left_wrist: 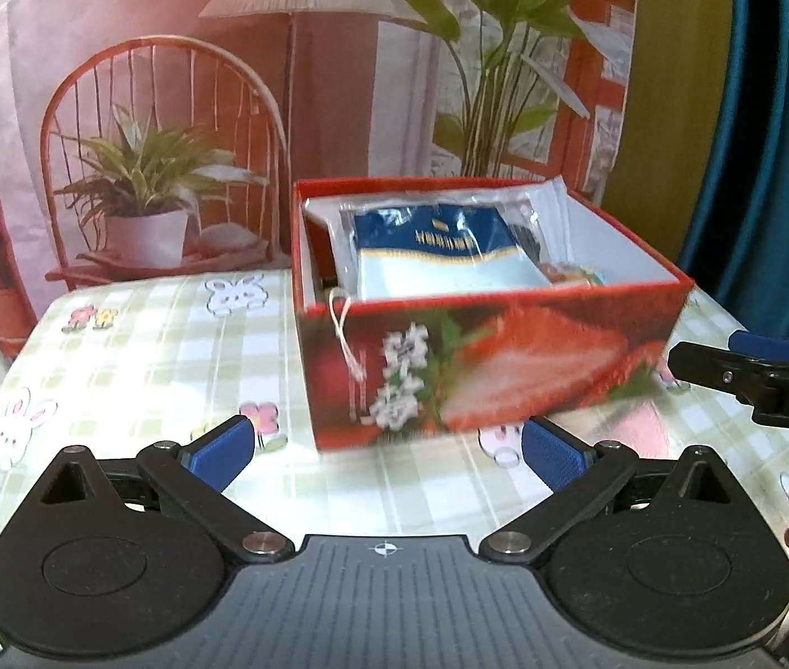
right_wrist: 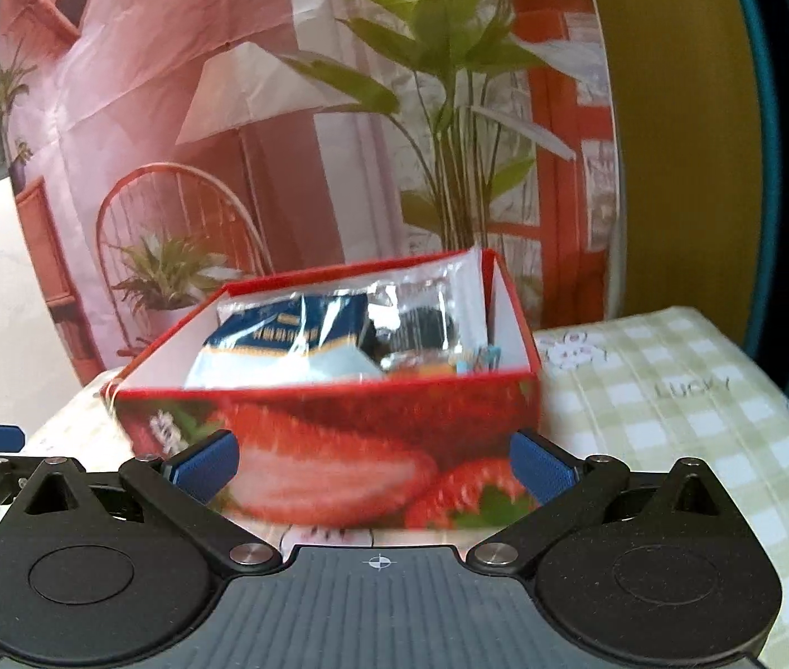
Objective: Organize soft objects
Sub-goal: 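Move the left tool down to the black eye mask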
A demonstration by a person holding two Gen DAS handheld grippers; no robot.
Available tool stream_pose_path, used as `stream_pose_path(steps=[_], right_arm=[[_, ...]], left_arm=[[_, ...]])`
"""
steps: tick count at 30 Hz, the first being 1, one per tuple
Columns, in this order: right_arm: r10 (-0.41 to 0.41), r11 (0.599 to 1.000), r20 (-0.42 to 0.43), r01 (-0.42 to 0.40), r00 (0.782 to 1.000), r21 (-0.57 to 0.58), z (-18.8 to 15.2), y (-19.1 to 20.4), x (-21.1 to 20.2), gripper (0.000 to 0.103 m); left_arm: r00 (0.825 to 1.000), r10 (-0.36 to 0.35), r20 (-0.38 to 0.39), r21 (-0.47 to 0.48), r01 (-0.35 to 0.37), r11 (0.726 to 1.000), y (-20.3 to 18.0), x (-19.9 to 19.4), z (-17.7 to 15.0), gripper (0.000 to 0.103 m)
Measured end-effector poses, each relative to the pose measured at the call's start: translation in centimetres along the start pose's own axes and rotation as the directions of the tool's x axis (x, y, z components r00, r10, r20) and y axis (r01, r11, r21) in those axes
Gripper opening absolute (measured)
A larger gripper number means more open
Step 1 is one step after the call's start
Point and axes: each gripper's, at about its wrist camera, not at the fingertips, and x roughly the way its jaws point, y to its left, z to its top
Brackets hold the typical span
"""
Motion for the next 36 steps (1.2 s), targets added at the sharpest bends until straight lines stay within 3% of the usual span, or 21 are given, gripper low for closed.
stream_pose_path(steps=[11,16,20,23,28,31,36], right_arm=[[0.016,1.000,-0.069,-0.014,0.997,0.018,-5.2,-1.2,-1.7,0.103],[0.052,0.999,-0.165,-0.048,0.985,0.025,-6.7,-0.9,-1.3,0.103],[0.028,0.998,-0.228,-0.040,0.973,-0.049,-7.6,0.7,-0.9,0.103],[0.052,0.993,-0.243,-0.075,0.969,-0.088,-8.2,1.6,-0.8,0.103],[0.070,0.982,-0.268,-0.113,0.961,-0.149,-8.8,2.7,-0.4,0.103],[0.075,0.980,-0.284,-0.123,0.956,-0.157,-9.2,2.9,-0.2,0.102],[0.066,0.979,-0.300,-0.119,0.952,-0.164,-9.7,2.9,0.3,0.101]], left_arm=[[0.999,0.003,-0.053,-0.079,-0.008,0.997,0.5,-1.8,-5.3,0.103],[0.993,-0.022,-0.115,-0.133,0.006,0.991,0.8,-1.7,-7.3,0.103],[0.987,-0.042,-0.153,-0.150,0.019,0.989,0.8,-1.2,-7.9,0.100],[0.981,-0.077,-0.180,-0.153,0.049,0.987,0.7,-0.9,-8.5,0.091],[0.971,-0.104,-0.215,-0.185,0.064,0.981,1.1,-0.2,-9.4,0.051],[0.967,-0.119,-0.227,-0.209,0.071,0.975,1.3,0.4,-9.8,0.051],[0.969,-0.095,-0.229,-0.146,0.062,0.987,0.6,1.3,-9.4,0.051]])
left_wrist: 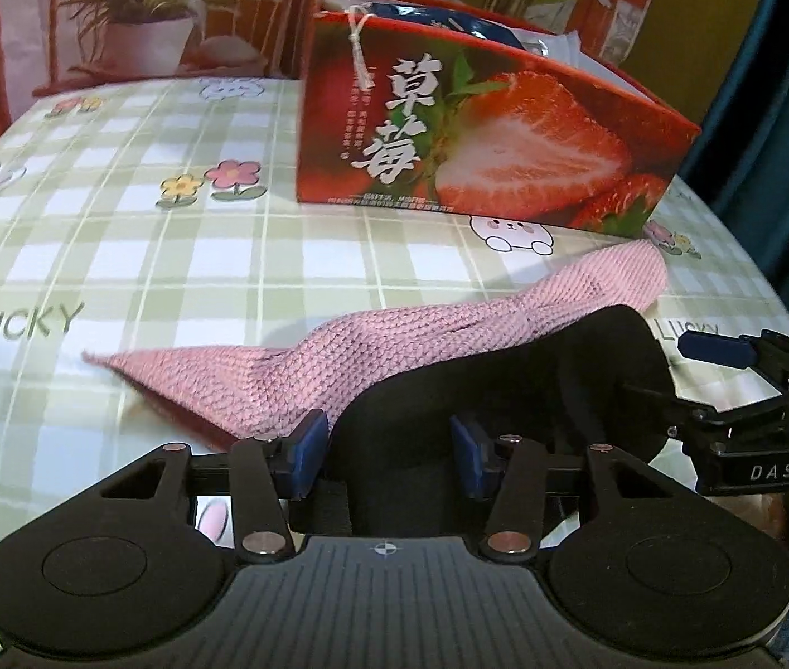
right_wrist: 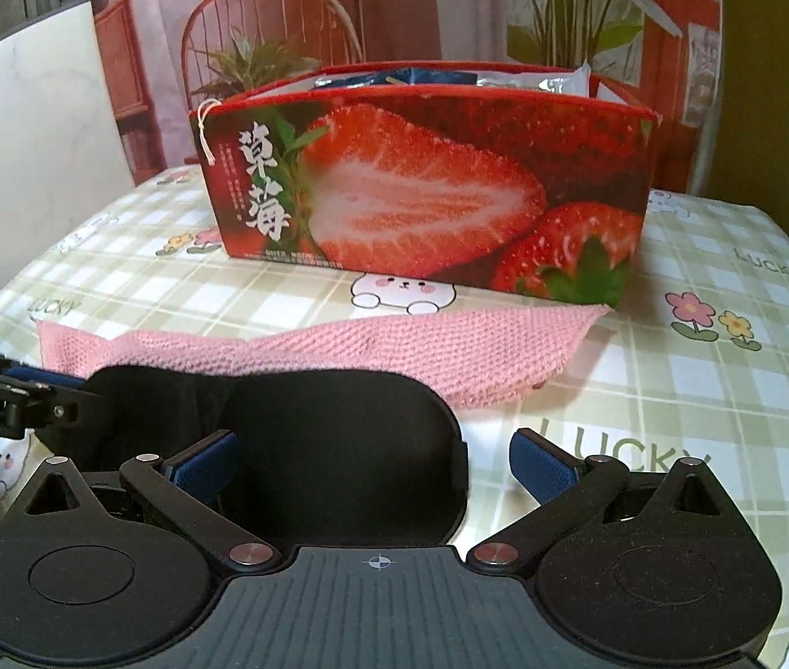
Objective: Organize soft objects
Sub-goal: 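Move the left tool down to the black eye mask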
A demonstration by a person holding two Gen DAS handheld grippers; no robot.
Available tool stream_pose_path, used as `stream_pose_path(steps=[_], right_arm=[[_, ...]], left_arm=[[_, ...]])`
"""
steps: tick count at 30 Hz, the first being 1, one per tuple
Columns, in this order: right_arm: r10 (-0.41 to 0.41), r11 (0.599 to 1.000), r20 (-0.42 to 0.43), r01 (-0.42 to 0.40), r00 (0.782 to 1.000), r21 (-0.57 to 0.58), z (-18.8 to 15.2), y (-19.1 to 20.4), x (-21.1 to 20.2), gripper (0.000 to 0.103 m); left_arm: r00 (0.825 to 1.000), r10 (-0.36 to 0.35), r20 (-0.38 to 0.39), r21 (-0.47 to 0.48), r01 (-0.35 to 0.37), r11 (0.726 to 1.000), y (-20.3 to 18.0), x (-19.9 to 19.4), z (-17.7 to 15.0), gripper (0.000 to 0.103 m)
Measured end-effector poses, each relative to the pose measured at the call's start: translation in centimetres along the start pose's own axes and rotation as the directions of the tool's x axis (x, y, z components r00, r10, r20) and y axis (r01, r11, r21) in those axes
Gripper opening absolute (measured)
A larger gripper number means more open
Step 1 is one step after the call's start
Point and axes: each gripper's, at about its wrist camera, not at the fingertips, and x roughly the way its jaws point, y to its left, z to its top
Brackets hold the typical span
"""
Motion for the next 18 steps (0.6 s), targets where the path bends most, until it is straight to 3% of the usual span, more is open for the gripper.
stream_pose_path(steps=[12,18], right_arm=[[0.016,1.000,-0.030,-0.016,0.999,0.019,-0.5,-0.5,1.0,0.096],[0.010,0.999,-0.005,-0.010,1.000,0.043,0.1,-1.0,1.0,0.095]], left_arm=[[1.000,-0.011,-0.005,0.071,0.011,0.997,0.3,3.5,4.5,0.051],[0.998,-0.041,0.046,0.029,0.039,0.999,1.2,3.6,4.4,0.054]])
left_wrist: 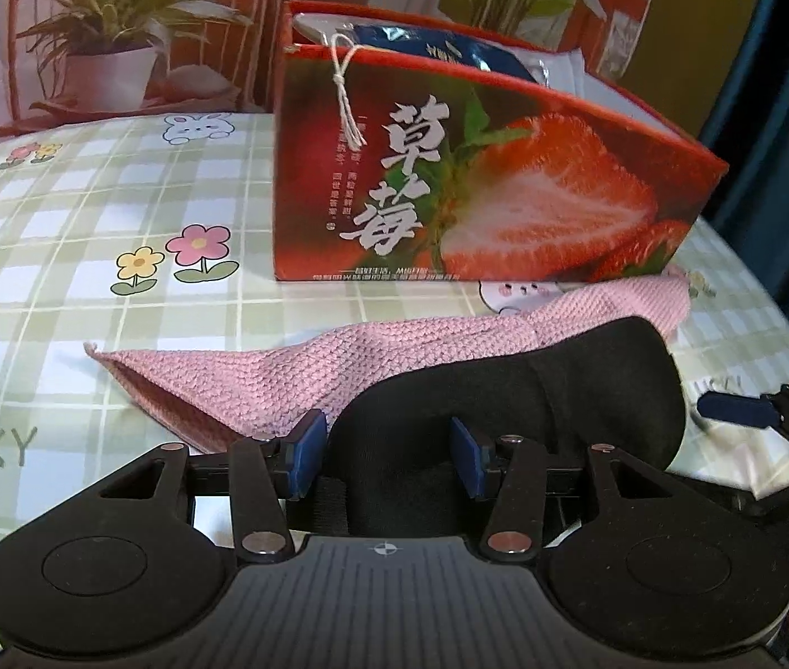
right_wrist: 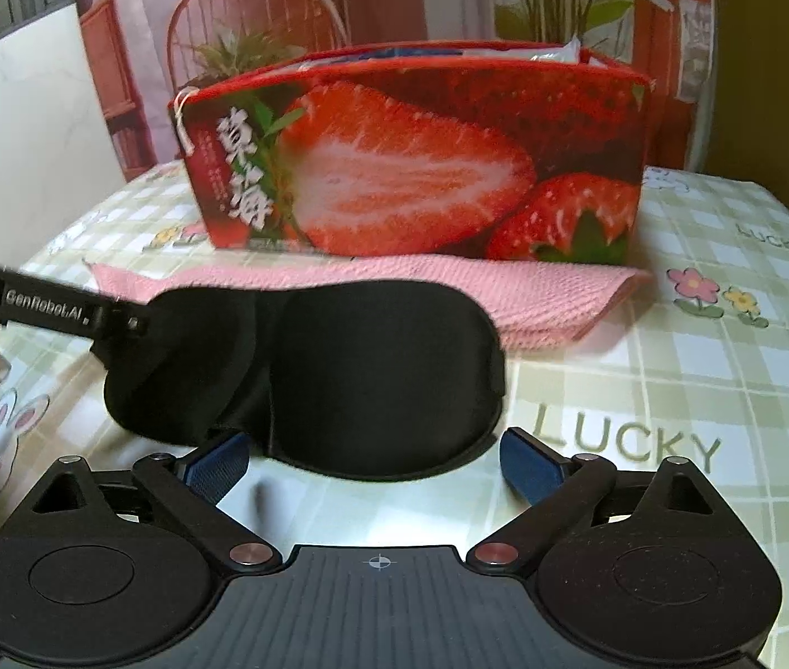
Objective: Organize soft objects
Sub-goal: 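Move the left tool down to the black eye mask, then close the left tool on the black eye mask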
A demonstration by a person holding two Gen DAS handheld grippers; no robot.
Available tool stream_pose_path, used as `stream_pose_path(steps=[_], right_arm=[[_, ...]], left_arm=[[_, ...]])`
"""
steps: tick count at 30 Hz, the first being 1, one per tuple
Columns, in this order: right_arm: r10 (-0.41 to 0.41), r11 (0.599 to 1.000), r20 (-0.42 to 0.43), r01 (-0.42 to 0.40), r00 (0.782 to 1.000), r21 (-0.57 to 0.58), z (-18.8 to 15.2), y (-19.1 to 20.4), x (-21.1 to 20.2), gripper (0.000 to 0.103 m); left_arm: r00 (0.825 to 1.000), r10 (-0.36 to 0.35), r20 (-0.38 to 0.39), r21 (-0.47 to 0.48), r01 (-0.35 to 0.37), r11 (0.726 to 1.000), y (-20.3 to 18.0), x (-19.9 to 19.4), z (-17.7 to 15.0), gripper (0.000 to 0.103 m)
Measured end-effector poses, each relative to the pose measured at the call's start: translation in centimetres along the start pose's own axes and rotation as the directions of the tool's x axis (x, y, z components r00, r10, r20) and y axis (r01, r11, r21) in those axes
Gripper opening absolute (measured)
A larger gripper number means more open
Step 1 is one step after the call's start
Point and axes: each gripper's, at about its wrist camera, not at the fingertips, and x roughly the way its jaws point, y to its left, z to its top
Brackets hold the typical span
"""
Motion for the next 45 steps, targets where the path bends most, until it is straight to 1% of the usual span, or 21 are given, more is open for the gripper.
stream_pose_path(steps=[1,4,6,8,12,15,18,20,23,25,28,32,34,38,39,41,42,43,45], right_arm=[[-0.005,1.000,0.012,0.005,1.000,0.002,0.2,-0.1,0.0,0.095],[-0.023,1.000,0.046,0.023,0.999,0.016,1.3,-0.7,0.2,0.095],[-0.030,0.999,0.070,0.029,0.997,0.013,1.8,-1.0,0.8,0.095],[-0.042,0.999,0.081,0.042,0.996,0.005,1.9,-1.2,1.4,0.092],[-0.042,0.999,0.069,0.044,0.997,-0.026,1.1,-0.9,2.3,0.085],[-0.037,0.999,0.085,0.040,0.996,-0.032,1.1,-0.7,2.1,0.085],[-0.026,0.999,0.076,0.028,0.997,-0.018,1.1,-1.0,2.3,0.085],[-0.022,1.000,0.075,0.023,0.997,-0.013,1.1,-1.1,2.4,0.085],[-0.018,1.000,0.073,0.019,0.997,-0.012,1.1,-1.2,2.5,0.086],[-0.026,0.999,0.071,0.027,0.997,-0.024,1.1,-0.9,2.6,0.087],[-0.024,0.998,0.065,0.029,0.998,-0.064,1.0,-0.2,2.8,0.087],[-0.014,0.998,0.062,0.018,0.998,-0.065,1.0,-0.2,2.9,0.089],[-0.015,0.998,0.061,0.019,0.998,-0.067,1.1,-0.2,2.9,0.089],[-0.009,0.998,0.065,0.014,0.998,-0.063,1.0,-0.2,2.9,0.088],[-0.009,0.998,0.068,0.013,0.998,-0.060,1.0,-0.2,2.8,0.087],[-0.004,0.998,0.076,0.008,0.997,-0.055,0.9,-0.3,2.6,0.084],[-0.002,0.999,0.079,0.006,0.997,-0.054,0.9,-0.3,2.6,0.082],[-0.001,0.999,0.085,0.006,0.996,-0.052,0.8,-0.3,2.4,0.081],[-0.007,0.999,0.104,0.013,0.995,-0.053,0.7,-0.2,2.0,0.078]], left_arm=[[1.000,-0.006,0.011,0.000,0.006,1.000,-0.1,-0.1,-0.2,0.059],[0.999,-0.013,0.029,-0.005,0.013,1.000,-0.4,-0.4,-0.6,0.066],[1.000,-0.004,0.031,-0.007,0.004,1.000,-0.6,-0.9,-0.9,0.066],[1.000,0.006,0.026,-0.022,-0.005,1.000,-0.6,-1.6,-1.2,0.066],[1.000,-0.012,0.013,-0.104,0.013,0.994,0.0,-2.9,-2.2,0.066],[1.000,-0.008,0.005,-0.143,0.009,0.990,0.5,-2.9,-2.6,0.065],[1.000,-0.011,0.005,-0.141,0.012,0.990,0.4,-2.8,-2.6,0.065],[1.000,-0.021,-0.010,-0.129,0.020,0.991,0.2,-2.4,-2.7,0.064],[1.000,-0.018,-0.012,-0.083,0.017,0.996,-0.5,-2.0,-2.9,0.063],[0.999,-0.033,-0.011,-0.061,0.032,0.998,-0.8,-1.9,-3.0,0.063],[1.000,-0.025,-0.006,-0.027,0.025,0.999,-1.2,-1.8,-3.1,0.063],[1.000,-0.028,0.005,-0.018,0.029,0.999,-1.2,-1.7,-3.1,0.064],[0.999,-0.031,0.006,-0.015,0.031,0.999,-1.4,-1.5,-3.1,0.067],[0.999,-0.034,0.007,-0.015,0.034,0.999,-1.4,-1.4,-3.1,0.067],[0.999,-0.035,0.008,-0.023,0.035,0.999,-1.3,-1.5,-3.1,0.066],[1.000,-0.024,0.003,-0.039,0.024,0.999,-0.9,-1.6,-3.0,0.058],[1.000,-0.017,0.000,-0.045,0.017,0.999,-0.7,-1.7,-2.9,0.049],[1.000,-0.028,-0.002,-0.057,0.028,0.998,-0.6,-1.7,-2.8,0.046],[0.999,-0.037,0.009,-0.068,0.037,0.997,-0.6,-2.1,-2.9,0.045]])
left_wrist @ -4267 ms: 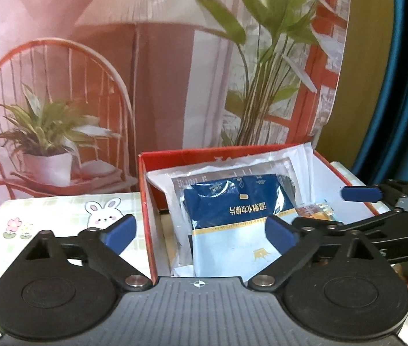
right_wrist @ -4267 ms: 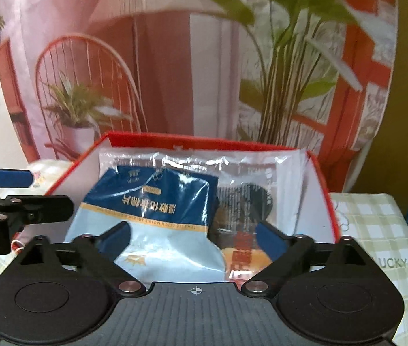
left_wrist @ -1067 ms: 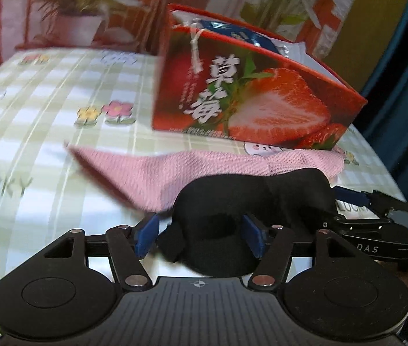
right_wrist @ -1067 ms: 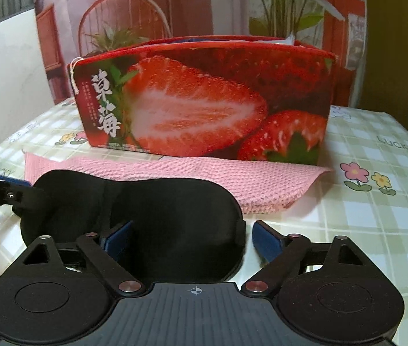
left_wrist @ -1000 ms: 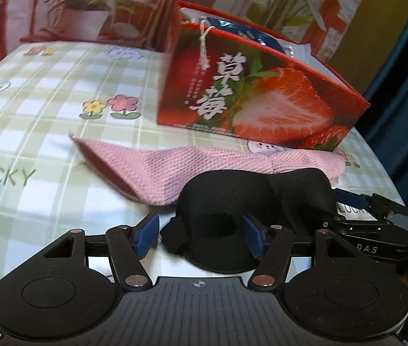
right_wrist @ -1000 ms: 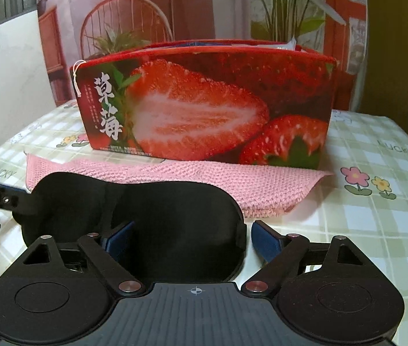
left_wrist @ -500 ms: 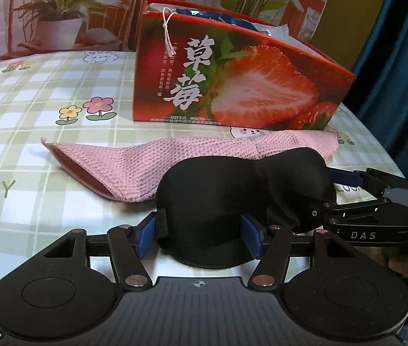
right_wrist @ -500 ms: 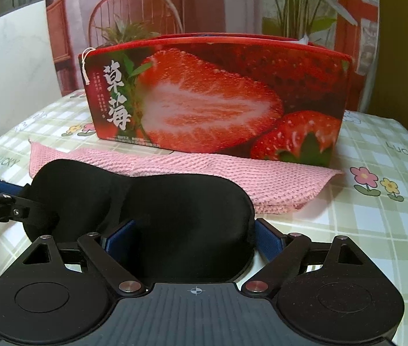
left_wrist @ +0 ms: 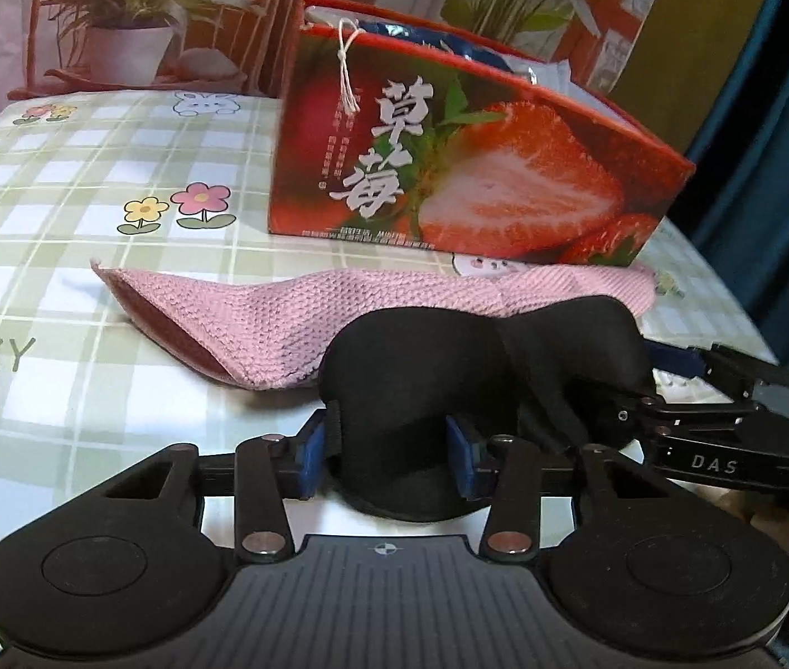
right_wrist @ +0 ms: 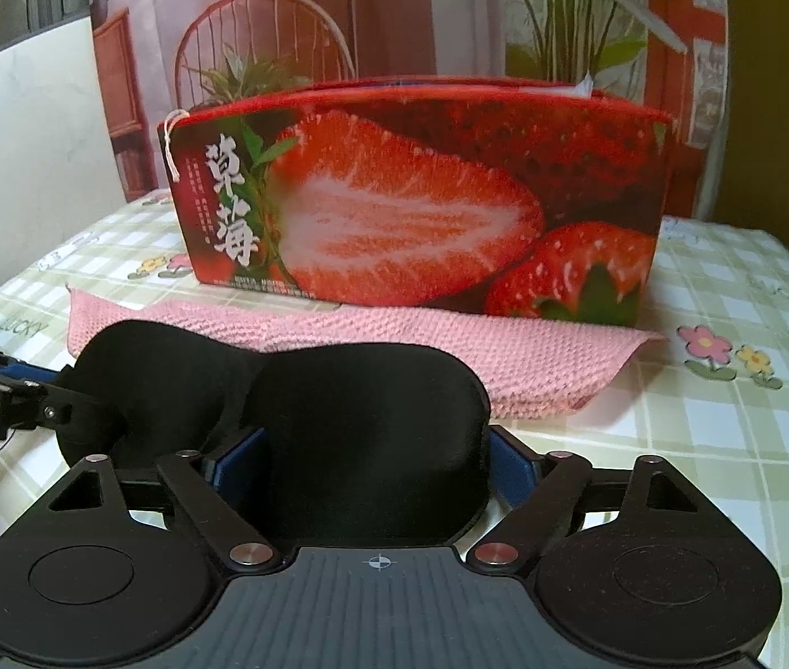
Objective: Organize soft objects
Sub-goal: 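Close the left tool on the black eye mask, then lift the eye mask with the left tool over the red box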
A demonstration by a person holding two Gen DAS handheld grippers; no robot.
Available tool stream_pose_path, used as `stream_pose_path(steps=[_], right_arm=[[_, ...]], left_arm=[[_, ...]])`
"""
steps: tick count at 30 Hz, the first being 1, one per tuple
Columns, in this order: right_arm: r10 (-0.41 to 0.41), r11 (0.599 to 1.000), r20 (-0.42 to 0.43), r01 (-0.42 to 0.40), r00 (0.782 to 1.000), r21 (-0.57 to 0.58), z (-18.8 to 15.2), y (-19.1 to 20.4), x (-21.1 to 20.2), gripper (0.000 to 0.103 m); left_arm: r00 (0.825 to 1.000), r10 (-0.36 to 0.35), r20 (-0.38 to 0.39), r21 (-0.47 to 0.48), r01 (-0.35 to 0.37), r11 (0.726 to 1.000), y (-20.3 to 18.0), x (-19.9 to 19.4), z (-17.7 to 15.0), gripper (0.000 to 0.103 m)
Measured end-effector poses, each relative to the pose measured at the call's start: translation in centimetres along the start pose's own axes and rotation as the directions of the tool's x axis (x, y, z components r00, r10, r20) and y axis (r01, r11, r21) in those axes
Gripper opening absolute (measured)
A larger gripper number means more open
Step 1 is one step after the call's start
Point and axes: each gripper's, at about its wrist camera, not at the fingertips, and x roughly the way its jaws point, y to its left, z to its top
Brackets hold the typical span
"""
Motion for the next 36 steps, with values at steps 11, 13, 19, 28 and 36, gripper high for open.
stream_pose_path(steps=[11,13,19,28,36], right_arm=[[0.024,0.995,0.112,-0.035,0.993,0.099,0.6,-1.2,-3.5,0.040],[0.021,0.994,0.126,-0.034,0.992,0.103,0.7,-1.3,-3.9,0.031],[0.068,0.993,0.139,-0.081,0.988,0.089,0.9,-0.7,-4.6,0.026],[0.080,0.993,0.144,-0.091,0.986,0.073,1.0,-0.2,-5.4,0.017],[0.082,0.993,0.181,-0.096,0.980,0.071,1.3,-0.3,-6.5,0.014]], left_arm=[[0.995,-0.002,0.098,0.084,-0.006,0.996,-1.8,-2.1,0.4,0.025],[0.995,-0.014,0.101,0.073,0.007,0.997,-1.6,-2.2,0.4,0.023],[0.994,-0.026,0.104,0.074,0.019,0.997,-1.6,-2.2,0.4,0.021],[0.991,-0.035,0.132,0.083,0.024,0.996,-1.8,-3.0,0.2,0.016],[0.984,-0.043,0.171,0.094,0.027,0.995,-2.1,-4.0,0.8,0.016]])
